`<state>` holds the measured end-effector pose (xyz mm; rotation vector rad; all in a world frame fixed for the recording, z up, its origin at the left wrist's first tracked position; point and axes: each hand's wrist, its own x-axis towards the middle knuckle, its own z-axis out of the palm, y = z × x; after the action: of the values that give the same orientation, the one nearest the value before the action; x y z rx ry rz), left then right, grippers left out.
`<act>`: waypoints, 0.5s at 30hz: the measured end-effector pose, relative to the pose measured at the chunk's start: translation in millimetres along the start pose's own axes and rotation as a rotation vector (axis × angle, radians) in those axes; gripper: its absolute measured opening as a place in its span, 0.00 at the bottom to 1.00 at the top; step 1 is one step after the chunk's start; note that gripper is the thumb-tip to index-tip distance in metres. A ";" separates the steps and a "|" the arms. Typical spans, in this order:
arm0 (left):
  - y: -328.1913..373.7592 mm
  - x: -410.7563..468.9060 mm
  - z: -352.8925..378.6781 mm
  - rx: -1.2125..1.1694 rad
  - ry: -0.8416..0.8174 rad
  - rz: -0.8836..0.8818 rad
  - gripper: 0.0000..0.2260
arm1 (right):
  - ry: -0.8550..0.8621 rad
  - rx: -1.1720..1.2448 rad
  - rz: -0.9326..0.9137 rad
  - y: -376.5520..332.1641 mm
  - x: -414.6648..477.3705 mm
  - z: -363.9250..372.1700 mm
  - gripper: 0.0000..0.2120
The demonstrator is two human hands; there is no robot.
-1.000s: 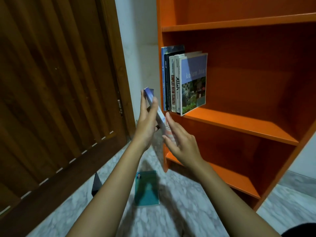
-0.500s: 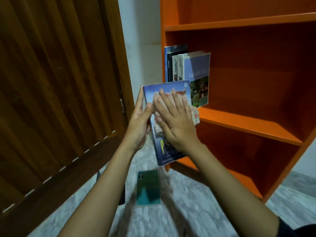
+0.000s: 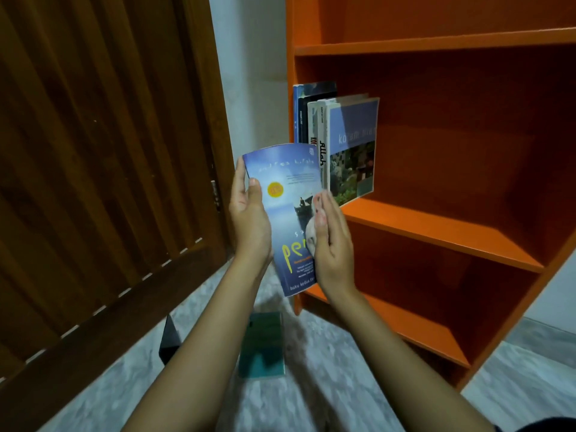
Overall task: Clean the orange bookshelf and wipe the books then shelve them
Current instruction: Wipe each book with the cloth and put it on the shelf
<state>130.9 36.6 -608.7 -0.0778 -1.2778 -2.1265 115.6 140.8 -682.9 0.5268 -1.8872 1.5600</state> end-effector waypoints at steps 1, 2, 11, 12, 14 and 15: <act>-2.3 2.0 2.6 -0.008 0.023 -0.006 0.19 | -0.001 0.003 -0.021 2.4 -6.7 0.2 0.18; -4.8 3.9 5.0 -0.027 0.035 -0.023 0.18 | 0.002 0.012 -0.040 4.0 -10.8 -0.4 0.18; -24.0 28.1 46.1 -0.066 -0.018 0.004 0.18 | 0.198 0.340 0.228 35.9 28.9 -37.2 0.15; -25.9 31.5 55.9 -0.040 -0.044 0.041 0.17 | 0.192 0.372 0.227 38.9 39.6 -45.0 0.16; -30.3 37.0 77.3 -0.001 -0.080 0.114 0.17 | 0.166 0.396 0.206 46.0 63.1 -61.3 0.16; -32.4 39.4 88.8 0.016 -0.094 0.150 0.18 | 0.148 0.390 0.188 50.3 75.2 -69.2 0.16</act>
<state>58.2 99.1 -572.8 -0.2612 -1.2999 -2.0050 42.8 225.5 -660.5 0.3923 -1.5635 2.0505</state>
